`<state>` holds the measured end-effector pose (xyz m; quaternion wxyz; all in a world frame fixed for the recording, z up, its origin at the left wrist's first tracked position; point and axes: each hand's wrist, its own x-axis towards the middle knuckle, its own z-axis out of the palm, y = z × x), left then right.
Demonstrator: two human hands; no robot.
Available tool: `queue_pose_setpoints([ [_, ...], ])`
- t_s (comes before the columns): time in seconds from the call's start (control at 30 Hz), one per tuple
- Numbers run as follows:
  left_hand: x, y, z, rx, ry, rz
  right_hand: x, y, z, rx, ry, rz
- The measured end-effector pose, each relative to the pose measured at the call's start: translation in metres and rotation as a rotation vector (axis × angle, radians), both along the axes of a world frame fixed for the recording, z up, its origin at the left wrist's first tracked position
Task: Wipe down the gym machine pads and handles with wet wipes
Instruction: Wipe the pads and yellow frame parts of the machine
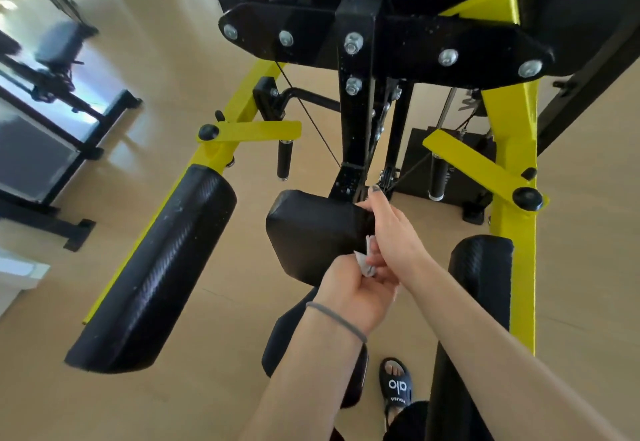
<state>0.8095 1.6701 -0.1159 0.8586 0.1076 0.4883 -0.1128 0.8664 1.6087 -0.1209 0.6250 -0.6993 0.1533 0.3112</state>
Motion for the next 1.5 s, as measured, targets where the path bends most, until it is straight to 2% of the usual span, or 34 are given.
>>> queue_pose_setpoints([
  [0.1,0.000,0.020,0.021,-0.060,-0.162,-0.125,0.003,0.005,0.005,-0.014,-0.014,-0.019],
  [0.17,0.004,0.035,0.032,0.023,-0.289,-0.197,0.003,0.010,0.006,0.016,-0.047,-0.067],
  [0.23,0.012,0.055,0.043,0.265,-0.401,-0.241,0.003,0.017,0.001,0.005,-0.104,-0.110],
  [0.3,0.026,0.082,0.049,0.620,-0.475,-0.321,0.002,0.028,-0.002,-0.043,-0.136,-0.173],
  [0.4,0.049,0.116,0.050,1.056,-0.576,-0.549,-0.004,0.045,-0.007,-0.146,-0.167,-0.221],
  [0.53,0.073,0.137,0.045,1.441,-0.651,-0.732,-0.011,0.055,-0.009,-0.238,-0.220,-0.260],
  [0.67,0.098,0.145,0.034,1.804,-0.702,-1.041,-0.002,0.053,-0.009,-0.207,-0.190,-0.304],
  [0.77,0.125,0.149,0.017,1.788,-0.676,-1.369,0.013,0.046,-0.016,-0.179,-0.175,-0.324],
  [0.87,0.146,0.149,-0.001,1.588,-0.742,-1.766,0.029,0.039,-0.023,-0.159,-0.186,-0.319],
  [0.93,0.156,0.150,-0.007,1.462,-0.761,-1.928,0.036,0.034,-0.027,-0.190,-0.189,-0.222],
  [1.03,0.170,0.151,-0.026,1.466,-0.821,-2.064,0.045,0.027,-0.035,-0.227,-0.169,0.044],
  [1.1,0.174,0.150,-0.044,1.522,-0.894,-2.082,0.053,0.021,-0.040,-0.219,-0.116,0.146],
  [1.2,0.178,0.150,-0.067,1.610,-0.973,-1.959,0.061,0.015,-0.044,-0.258,-0.057,0.156],
  [1.27,0.184,0.154,-0.077,1.685,-0.982,-1.824,0.062,0.014,-0.047,-0.270,-0.021,0.134],
  [1.37,0.197,0.157,-0.086,1.772,-0.884,-1.534,0.061,0.018,-0.038,-0.252,0.025,0.136],
  [1.43,0.204,0.153,-0.089,1.843,-0.821,-1.457,0.051,0.025,-0.019,-0.249,-0.024,0.134],
  [1.5,0.206,0.149,-0.094,1.880,-0.827,-1.456,0.034,0.037,0.000,-0.325,-0.218,0.183],
])
